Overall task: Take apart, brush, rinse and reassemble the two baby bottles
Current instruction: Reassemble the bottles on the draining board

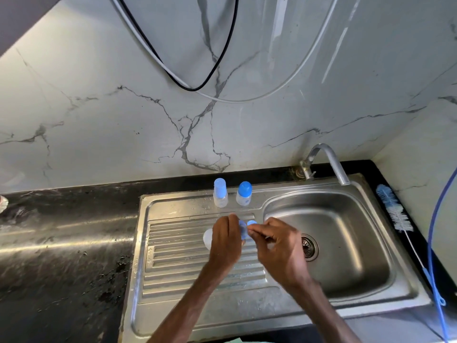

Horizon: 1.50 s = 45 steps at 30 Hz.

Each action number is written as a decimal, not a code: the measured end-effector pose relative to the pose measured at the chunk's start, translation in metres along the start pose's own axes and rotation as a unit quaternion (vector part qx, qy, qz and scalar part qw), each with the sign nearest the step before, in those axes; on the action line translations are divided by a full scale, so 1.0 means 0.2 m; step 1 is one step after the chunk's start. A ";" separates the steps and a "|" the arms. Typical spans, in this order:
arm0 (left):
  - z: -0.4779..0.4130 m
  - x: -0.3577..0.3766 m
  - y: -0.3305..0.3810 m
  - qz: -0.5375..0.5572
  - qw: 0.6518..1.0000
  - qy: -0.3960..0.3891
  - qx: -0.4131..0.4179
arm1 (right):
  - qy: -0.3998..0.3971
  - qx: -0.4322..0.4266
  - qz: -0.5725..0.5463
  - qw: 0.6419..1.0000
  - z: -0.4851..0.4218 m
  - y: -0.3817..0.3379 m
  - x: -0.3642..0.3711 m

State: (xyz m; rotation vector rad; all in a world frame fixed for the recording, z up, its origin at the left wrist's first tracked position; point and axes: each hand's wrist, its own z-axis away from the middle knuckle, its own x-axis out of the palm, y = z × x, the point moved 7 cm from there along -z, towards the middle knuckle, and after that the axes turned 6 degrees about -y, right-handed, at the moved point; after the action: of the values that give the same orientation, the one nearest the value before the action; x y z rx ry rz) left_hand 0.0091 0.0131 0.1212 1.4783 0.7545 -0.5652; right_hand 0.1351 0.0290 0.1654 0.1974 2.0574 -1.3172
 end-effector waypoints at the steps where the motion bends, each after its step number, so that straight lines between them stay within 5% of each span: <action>1: 0.00 0.02 -0.02 -0.006 1.000 0.003 -0.027 | 0.017 -0.016 0.041 0.999 0.03 -0.02 0.01; 7: 0.03 0.08 -0.08 -0.026 0.995 -0.007 -0.095 | 0.040 -0.059 0.128 0.989 0.12 -0.04 0.06; 13: 0.02 -0.02 -0.03 -0.017 0.997 0.059 0.051 | -0.048 0.133 -0.152 0.978 0.05 0.16 0.08; 18: 0.04 0.02 -0.02 -0.074 0.990 0.061 0.105 | -0.047 0.104 -0.161 0.980 -0.03 0.16 0.10; 21: 0.03 0.00 -0.06 0.015 0.994 0.106 -0.013 | -0.004 0.020 -0.054 0.998 -0.03 0.11 0.12; 23: 0.01 0.02 -0.11 0.121 0.976 0.104 -0.150 | 0.028 -0.003 0.014 1.000 0.00 0.09 0.13; 26: -0.01 0.09 -0.16 0.200 0.944 0.100 -0.244 | 0.074 -0.046 0.075 0.993 0.04 0.09 0.12; 29: -0.03 0.10 -0.13 0.085 0.980 0.084 -0.161 | 0.052 -0.036 0.061 0.996 0.02 0.13 0.10; 33: -0.01 0.10 -0.09 -0.064 0.994 0.065 0.054 | -0.068 0.103 -0.161 0.979 -0.09 0.29 0.12; 36: -0.02 0.05 -0.18 -0.076 0.992 0.073 0.066 | -0.138 0.157 -0.282 0.936 -0.12 0.36 0.16; 39: -0.02 0.08 -0.18 -0.114 0.987 0.069 0.091 | -0.137 0.180 -0.249 0.942 -0.09 0.39 0.22; 45: 0.01 0.18 -0.19 -0.144 0.986 -0.075 0.044 | -0.173 0.210 -0.249 0.930 0.07 0.47 0.35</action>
State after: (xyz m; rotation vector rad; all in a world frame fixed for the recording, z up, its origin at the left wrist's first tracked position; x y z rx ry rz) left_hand 0.0041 0.0130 0.0693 1.3973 0.8378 -0.9296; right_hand 0.1310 0.0462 0.0483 -0.3768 1.5552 -1.9375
